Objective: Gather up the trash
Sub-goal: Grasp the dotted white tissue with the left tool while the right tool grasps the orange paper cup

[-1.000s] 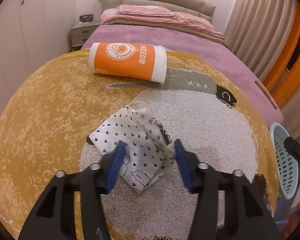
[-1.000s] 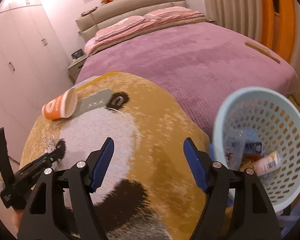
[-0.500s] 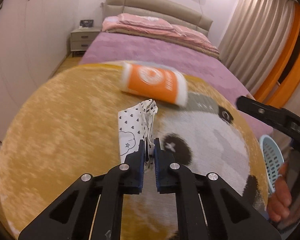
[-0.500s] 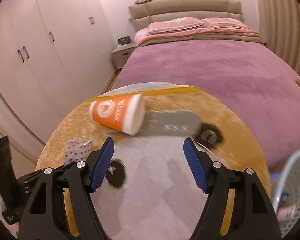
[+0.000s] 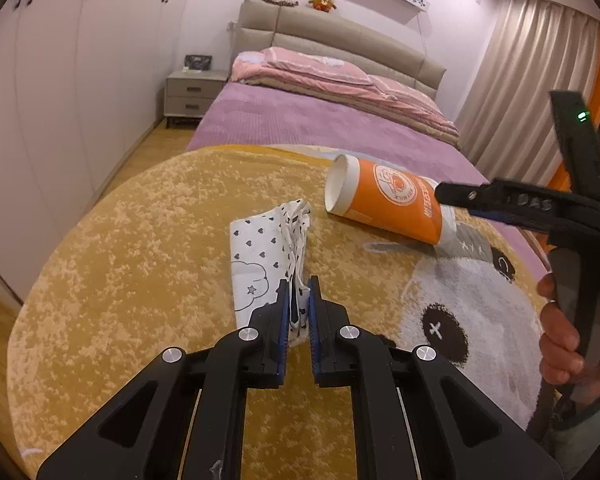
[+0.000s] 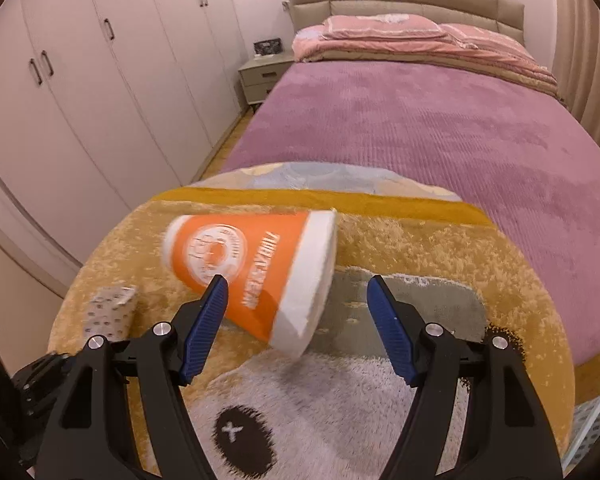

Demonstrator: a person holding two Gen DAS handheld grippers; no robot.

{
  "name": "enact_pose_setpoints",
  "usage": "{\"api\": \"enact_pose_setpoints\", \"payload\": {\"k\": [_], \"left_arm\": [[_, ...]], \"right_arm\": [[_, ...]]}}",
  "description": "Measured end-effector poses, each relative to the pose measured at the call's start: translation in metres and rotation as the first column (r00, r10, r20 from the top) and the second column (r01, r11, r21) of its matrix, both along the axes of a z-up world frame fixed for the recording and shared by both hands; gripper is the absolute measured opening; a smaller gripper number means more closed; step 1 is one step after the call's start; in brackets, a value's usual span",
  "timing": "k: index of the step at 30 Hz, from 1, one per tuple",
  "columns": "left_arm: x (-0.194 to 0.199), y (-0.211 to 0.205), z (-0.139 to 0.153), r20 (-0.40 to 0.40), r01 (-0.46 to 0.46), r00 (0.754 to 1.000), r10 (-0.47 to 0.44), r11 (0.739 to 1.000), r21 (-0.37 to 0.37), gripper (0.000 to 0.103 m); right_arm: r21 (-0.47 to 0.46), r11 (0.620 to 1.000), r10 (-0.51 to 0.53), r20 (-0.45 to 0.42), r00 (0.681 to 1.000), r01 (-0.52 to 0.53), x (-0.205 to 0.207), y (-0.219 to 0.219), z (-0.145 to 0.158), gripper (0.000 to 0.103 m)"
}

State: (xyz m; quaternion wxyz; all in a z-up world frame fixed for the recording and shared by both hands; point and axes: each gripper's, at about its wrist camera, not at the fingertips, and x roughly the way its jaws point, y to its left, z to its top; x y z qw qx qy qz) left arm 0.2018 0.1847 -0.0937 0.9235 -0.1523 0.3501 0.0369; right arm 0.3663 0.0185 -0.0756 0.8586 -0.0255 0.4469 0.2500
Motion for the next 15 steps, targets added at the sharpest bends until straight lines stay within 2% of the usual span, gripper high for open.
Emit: {"api": "enact_pose_setpoints", "payload": {"k": [2,6,10,13,15], "left_arm": [[-0.001,0.001,0.0,0.007,0.004,1.0,-0.004,1.0,-0.006,0.007],[-0.002,-0.002,0.0,0.008,0.008,1.0,-0.008,1.0,0.004,0.007],[-0.001,-0.005,-0.002,0.005,0.008,1.0,-0.008,1.0,0.005,0.007],[0.002,-0.007,-0.005,-0.005,0.012,1.0,-0.012,1.0,0.023,0.008],[0.004,-0.01,-0.005,-0.007,0.014,1.0,-0.014,0.999,0.038,0.008]], "right_arm": [[0.015,1.0,-0.01,-0.026,1.0,0.01,0.006,-0.002,-0.009,0.068],[0.113,0.994,-0.001,-0.09,0.996,0.011,0.018,-0.007,-0.015,0.068],[0.115,0.993,0.017,-0.074,0.997,-0.009,0.013,-0.002,-0.012,0.068],[0.143,0.989,0.04,-0.097,0.994,-0.026,0.007,0.001,-0.015,0.056],[0.188,0.982,0.043,-0.134,0.99,-0.017,0.005,0.0,-0.019,0.044]]}}
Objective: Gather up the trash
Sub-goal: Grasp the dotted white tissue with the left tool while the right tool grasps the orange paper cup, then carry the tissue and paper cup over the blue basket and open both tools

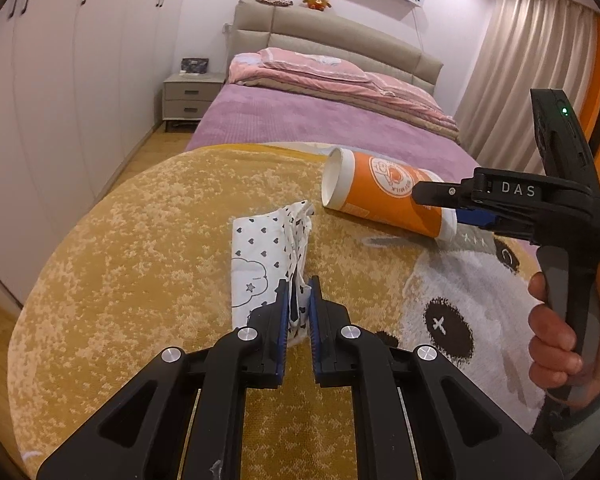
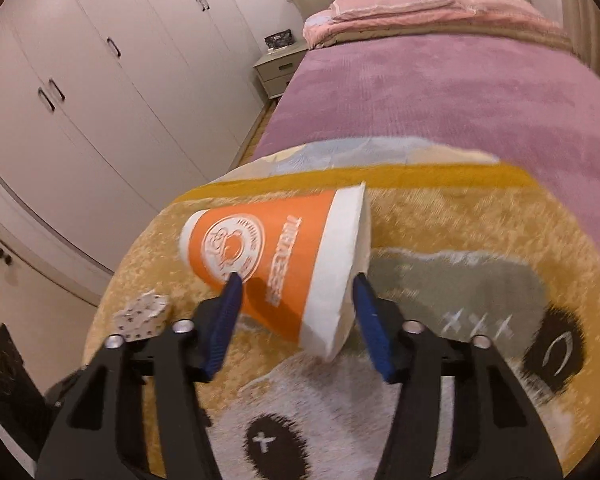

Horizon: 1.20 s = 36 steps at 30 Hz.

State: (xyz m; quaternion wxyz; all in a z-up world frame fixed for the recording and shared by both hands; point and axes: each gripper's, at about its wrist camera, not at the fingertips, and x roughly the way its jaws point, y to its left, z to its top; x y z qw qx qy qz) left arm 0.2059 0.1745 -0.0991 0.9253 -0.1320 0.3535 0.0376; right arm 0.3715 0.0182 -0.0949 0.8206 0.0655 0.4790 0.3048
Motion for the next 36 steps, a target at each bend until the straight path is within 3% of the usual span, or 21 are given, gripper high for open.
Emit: {"api": "enact_pose_setpoints", "payload": {"k": [3,7,16,25,36], "left_arm": [[0.0,0.0,0.0,0.003,-0.002,1.0,0.002,1.0,0.005,0.008],[-0.001,0.0,0.001,0.006,-0.007,1.0,0.007,1.0,-0.001,0.008],[-0.01,-0.004,0.004,0.025,-0.023,0.999,0.023,1.0,0.01,0.008],[-0.031,-0.039,0.027,0.079,0.073,0.994,-0.074,0.997,0.011,0.008],[-0.052,-0.082,0.055,0.133,0.153,0.979,-0.155,0.988,0.024,0.008]], "right_arm": [[0.044,0.999,0.021,-0.051,0.998,-0.019,-0.002,-0.002,-0.008,0.03],[0.092,0.995,0.05,-0.072,0.996,-0.044,-0.011,-0.003,-0.006,0.02],[0.057,0.994,0.085,0.056,0.995,-0.088,-0.061,0.006,0.025,0.003],[0.056,0.998,0.008,0.203,0.979,-0.02,-0.109,-0.044,0.068,0.002],[0.092,0.992,-0.098,0.203,0.974,0.081,-0.14,-0.116,0.082,0.002]]}}
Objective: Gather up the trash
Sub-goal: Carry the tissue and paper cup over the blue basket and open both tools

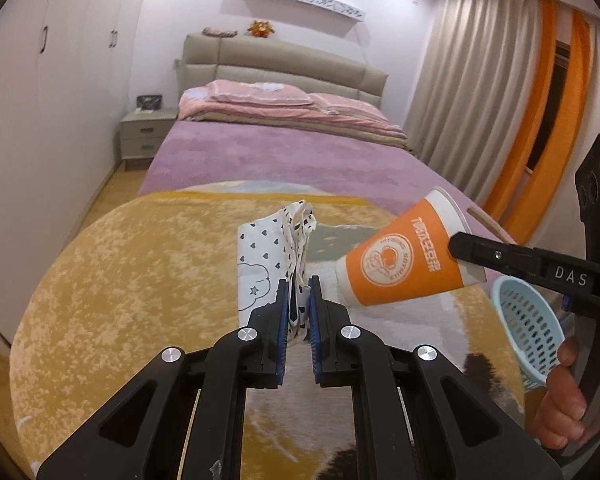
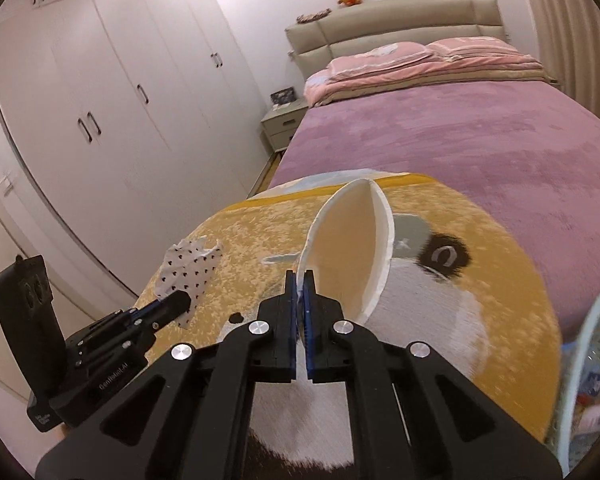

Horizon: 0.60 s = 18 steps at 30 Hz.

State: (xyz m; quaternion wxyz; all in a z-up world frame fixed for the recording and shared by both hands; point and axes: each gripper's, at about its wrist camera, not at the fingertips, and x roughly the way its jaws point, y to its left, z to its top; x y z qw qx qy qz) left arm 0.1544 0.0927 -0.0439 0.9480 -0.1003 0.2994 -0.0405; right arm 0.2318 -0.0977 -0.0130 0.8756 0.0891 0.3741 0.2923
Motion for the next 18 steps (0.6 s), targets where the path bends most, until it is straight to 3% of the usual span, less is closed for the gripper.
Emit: {"api": "enact_pose_setpoints", "payload": {"k": [10,18], "left_arm": [[0.0,-0.071,0.022,0.04,0.149,0.988,-0.151,0.988,0.048,0.008],[0.014,-0.161,0.027,0.028,0.327,0.944,-0.329,0.943,0.064,0.008]], "right_arm": [[0.05,0.986,-0.164,0.094,0.982,0.16,-0.037,-0.086,0.034,0.002],[0.097,0.941,-0.333,0.092,0.938,0.325,-0.056,-0.181,0.033,0.002]]}}
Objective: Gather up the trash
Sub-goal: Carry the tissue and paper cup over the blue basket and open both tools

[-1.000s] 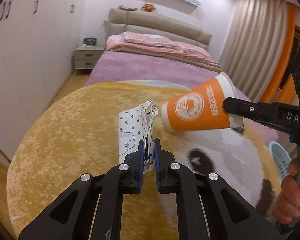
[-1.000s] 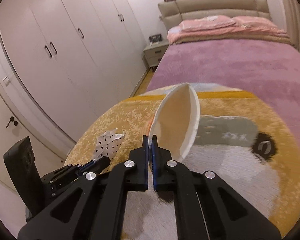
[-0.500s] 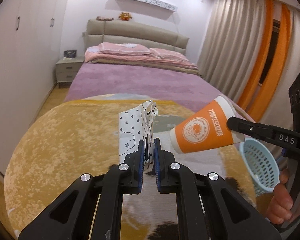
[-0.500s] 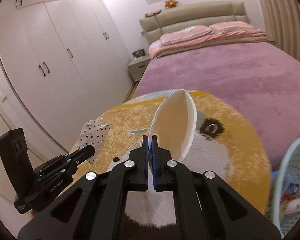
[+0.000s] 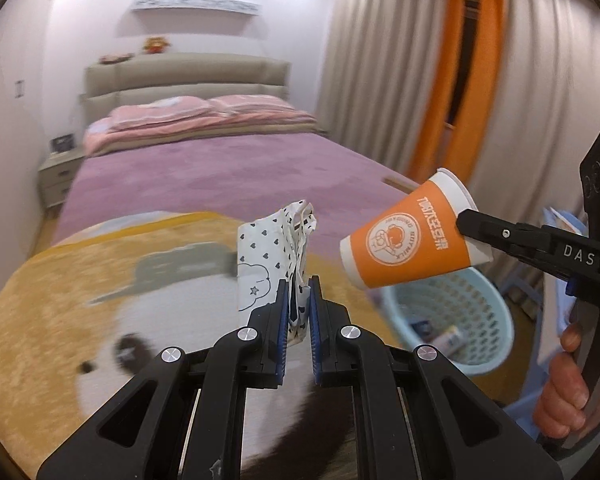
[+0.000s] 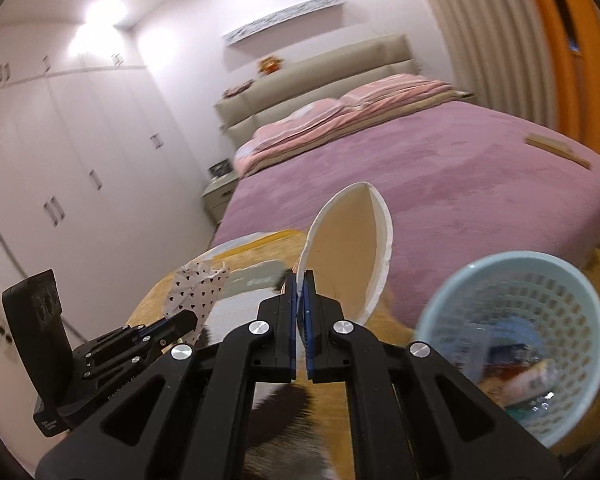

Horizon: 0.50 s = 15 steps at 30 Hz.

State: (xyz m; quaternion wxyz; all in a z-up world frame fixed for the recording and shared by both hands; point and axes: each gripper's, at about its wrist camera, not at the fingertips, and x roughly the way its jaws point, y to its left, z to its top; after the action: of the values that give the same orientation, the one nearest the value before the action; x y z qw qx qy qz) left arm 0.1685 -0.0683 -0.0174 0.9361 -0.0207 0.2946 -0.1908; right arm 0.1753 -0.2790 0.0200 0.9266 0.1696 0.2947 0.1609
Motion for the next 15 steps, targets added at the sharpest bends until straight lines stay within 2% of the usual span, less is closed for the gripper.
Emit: {"api": "enact_pose_setpoints", "payload": {"k": [4,9,15], "left_arm": [[0.011,-0.05,-0.005,-0.031,0.101,0.994,-0.1,0.995,0.01,0.008],[0.028,-0.107,-0.02,-0.096,0.213,0.973,-0.211,0.977,0.012,0.008],[0.046,-0.156,-0.041,-0.17,0.31,0.937,-0.306,0.951,-0.001,0.008]], "right_arm": [[0.049,0.996,-0.079,-0.013,0.997,0.079,-0.005,-0.047,-0.011,0.002],[0.063,0.978,-0.196,-0.057,0.979,0.199,-0.005,-0.094,-0.034,0.002],[0.048,0.958,-0.274,-0.149,0.95,0.284,0.011,-0.119,-0.069,0.002]]}}
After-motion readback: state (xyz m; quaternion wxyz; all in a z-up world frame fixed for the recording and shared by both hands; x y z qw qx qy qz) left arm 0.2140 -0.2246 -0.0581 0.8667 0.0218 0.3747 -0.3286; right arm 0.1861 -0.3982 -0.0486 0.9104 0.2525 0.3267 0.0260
